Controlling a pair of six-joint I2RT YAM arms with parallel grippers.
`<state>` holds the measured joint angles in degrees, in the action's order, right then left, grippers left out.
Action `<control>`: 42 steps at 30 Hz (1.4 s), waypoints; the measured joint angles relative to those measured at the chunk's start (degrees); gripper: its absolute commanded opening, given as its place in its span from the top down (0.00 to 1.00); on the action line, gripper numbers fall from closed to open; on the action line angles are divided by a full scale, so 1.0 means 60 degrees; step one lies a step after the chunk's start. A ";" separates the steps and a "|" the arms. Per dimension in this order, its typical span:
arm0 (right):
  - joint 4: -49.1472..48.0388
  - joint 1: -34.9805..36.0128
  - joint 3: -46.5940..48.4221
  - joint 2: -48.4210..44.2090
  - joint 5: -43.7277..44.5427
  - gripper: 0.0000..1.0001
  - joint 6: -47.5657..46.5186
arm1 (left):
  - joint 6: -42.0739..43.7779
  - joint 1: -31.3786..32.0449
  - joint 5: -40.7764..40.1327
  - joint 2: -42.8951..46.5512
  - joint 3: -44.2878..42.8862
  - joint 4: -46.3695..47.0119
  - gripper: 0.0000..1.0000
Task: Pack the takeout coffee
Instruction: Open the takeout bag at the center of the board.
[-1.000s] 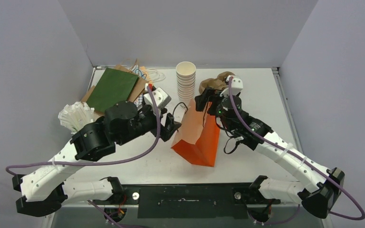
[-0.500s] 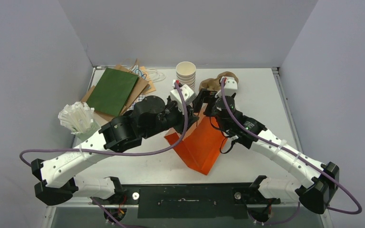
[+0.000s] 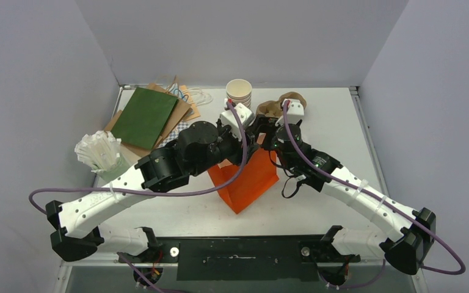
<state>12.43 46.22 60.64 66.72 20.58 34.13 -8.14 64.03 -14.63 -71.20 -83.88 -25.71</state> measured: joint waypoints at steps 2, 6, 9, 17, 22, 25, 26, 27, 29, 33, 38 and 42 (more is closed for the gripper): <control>-0.0004 0.0000 0.0000 0.0000 0.0000 0.00 0.0000 | 0.0058 0.0000 -0.0106 -0.0073 0.0000 0.0029 0.53; -0.0004 0.0004 0.0000 0.0000 0.0000 0.00 0.0004 | 0.0193 0.0000 -0.0368 -0.0233 0.0000 0.0062 0.53; -0.0007 0.0011 0.0000 0.0000 0.0000 0.00 0.0000 | 0.0262 0.0000 -0.0565 -0.0339 0.0000 0.0069 0.56; -0.0033 0.0066 0.0000 0.0000 0.0000 0.00 0.0000 | 0.0444 0.0000 -0.0667 -0.0554 0.0000 0.0087 0.75; -0.0036 0.0058 0.0000 0.0000 0.0051 0.00 -0.0036 | 0.0612 -0.0080 -0.0845 -0.0568 0.0000 0.0098 1.00; -0.0022 0.0062 0.0000 0.0000 0.0120 0.00 -0.0036 | 0.0670 -0.0066 -0.0834 -0.0568 0.0029 0.0117 1.00; -0.0022 0.0062 0.0000 0.0000 0.0142 0.00 -0.0036 | 0.0670 -0.0055 -0.0769 -0.0568 0.0051 0.0124 1.00; 0.0004 0.0062 0.0000 0.0000 0.0157 0.00 -0.0036 | 0.0667 -0.0047 -0.0739 -0.0568 0.0084 0.0117 1.00; 0.0127 0.0066 0.0066 0.0000 0.0186 0.00 -0.0033 | 0.0663 -0.0036 -0.0667 -0.0572 0.0168 0.0109 1.00; 0.0459 0.0062 0.0390 0.0000 0.0408 0.00 0.0004 | 0.0648 -0.0036 -0.0372 -0.0572 0.0317 0.0062 1.00; 0.1308 -0.0127 0.0929 0.0022 0.0648 0.00 0.0222 | 0.0546 -0.0036 -0.0025 -0.0539 0.0550 0.0102 1.00; 0.1756 -0.0623 0.0933 0.0076 0.0240 0.00 0.0375 | 0.0423 -0.0036 0.0157 -0.0350 0.0718 0.0372 1.00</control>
<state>22.96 42.48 66.24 67.18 22.02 36.38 -5.61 63.81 -13.69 -73.30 -79.57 -23.49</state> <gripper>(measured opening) 0.996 0.016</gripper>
